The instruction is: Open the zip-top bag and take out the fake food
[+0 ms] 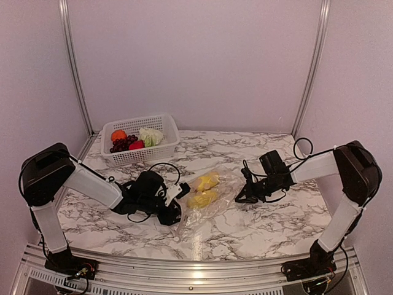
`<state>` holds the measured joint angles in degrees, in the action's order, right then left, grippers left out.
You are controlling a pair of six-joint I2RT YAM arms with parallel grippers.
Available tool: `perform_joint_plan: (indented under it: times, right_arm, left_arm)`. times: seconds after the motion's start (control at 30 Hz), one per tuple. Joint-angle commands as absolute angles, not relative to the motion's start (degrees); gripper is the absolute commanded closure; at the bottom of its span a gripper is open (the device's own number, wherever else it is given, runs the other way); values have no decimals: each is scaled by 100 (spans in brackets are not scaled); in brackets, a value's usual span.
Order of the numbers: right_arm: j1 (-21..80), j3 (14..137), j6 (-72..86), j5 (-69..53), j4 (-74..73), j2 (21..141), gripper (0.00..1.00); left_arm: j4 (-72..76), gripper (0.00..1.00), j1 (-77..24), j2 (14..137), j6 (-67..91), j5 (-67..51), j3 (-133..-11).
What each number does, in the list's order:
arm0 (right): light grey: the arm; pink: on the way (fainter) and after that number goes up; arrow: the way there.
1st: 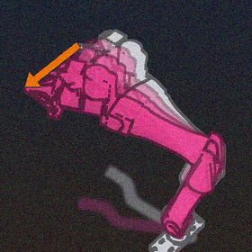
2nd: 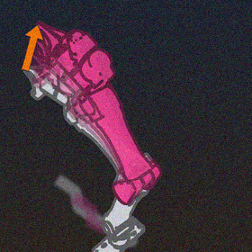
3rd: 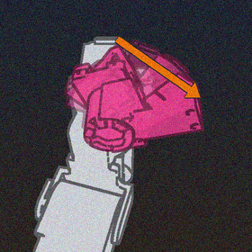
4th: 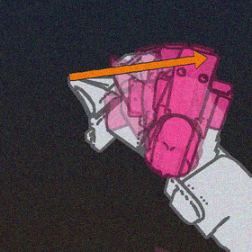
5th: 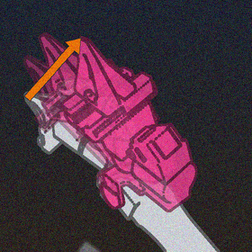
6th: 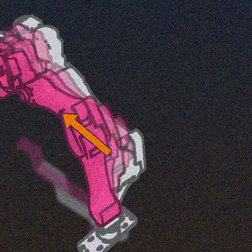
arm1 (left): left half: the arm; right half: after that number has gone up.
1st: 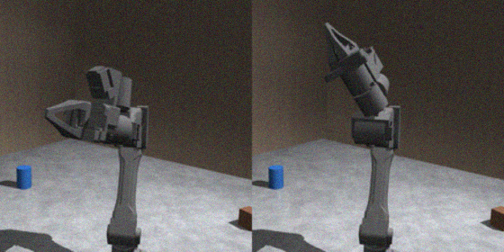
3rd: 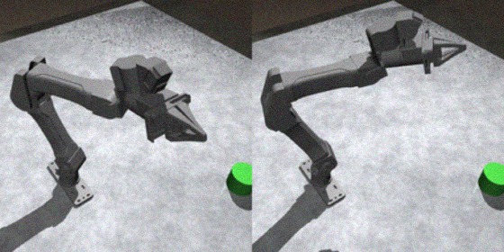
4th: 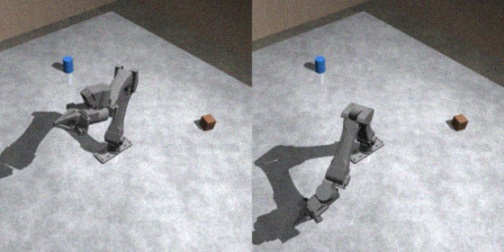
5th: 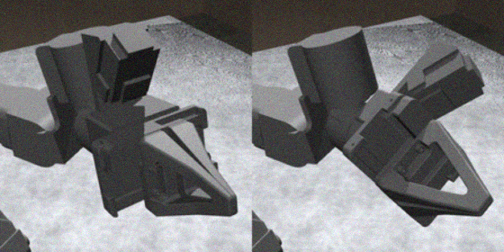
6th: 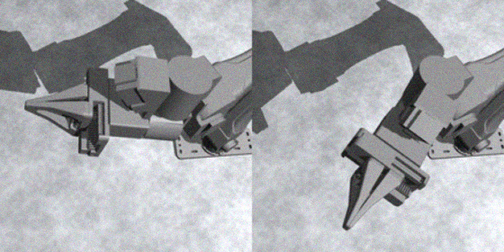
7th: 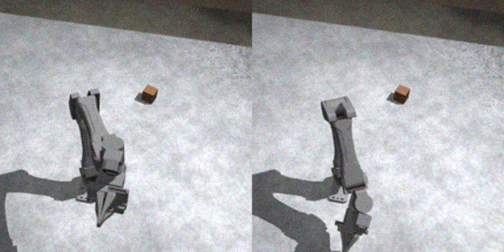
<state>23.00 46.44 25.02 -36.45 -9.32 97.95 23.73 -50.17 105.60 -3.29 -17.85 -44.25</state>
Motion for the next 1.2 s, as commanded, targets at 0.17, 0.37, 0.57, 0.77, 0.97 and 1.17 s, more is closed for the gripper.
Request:
perform_joint_plan:
  times: [0.17, 0.37, 0.57, 0.77, 0.97, 1.17]
  right_arm:
    - [2259, 4596, 2440, -3328, -1017, 9886, 100]
    - [2268, 4604, 2415, -3341, -1070, 9861, 100]
    - [2276, 4659, 2370, -3324, -1174, 9853, 100]
    - [2326, 4762, 2254, -3288, -1371, 9846, 100]
    - [2357, 4905, 2126, -3222, -1607, 9864, 100]
    - [2364, 4949, 2084, -3195, -1741, 9850, 100]
  left_arm:
    - [1962, 47, -4977, 10300, -146, -1490, -4135]
    - [2371, 35, -4975, 10520, -95, -1142, -4476]
    - [2678, 33, -4994, 11014, -35, -1359, -5044]
    - [2948, 33, -4999, 11351, -35, -1384, -5436]
    - [3054, 30, -5003, 11644, -35, -1291, -5749]
    - [3129, 32, -5006, 11976, -110, -1514, -6054]
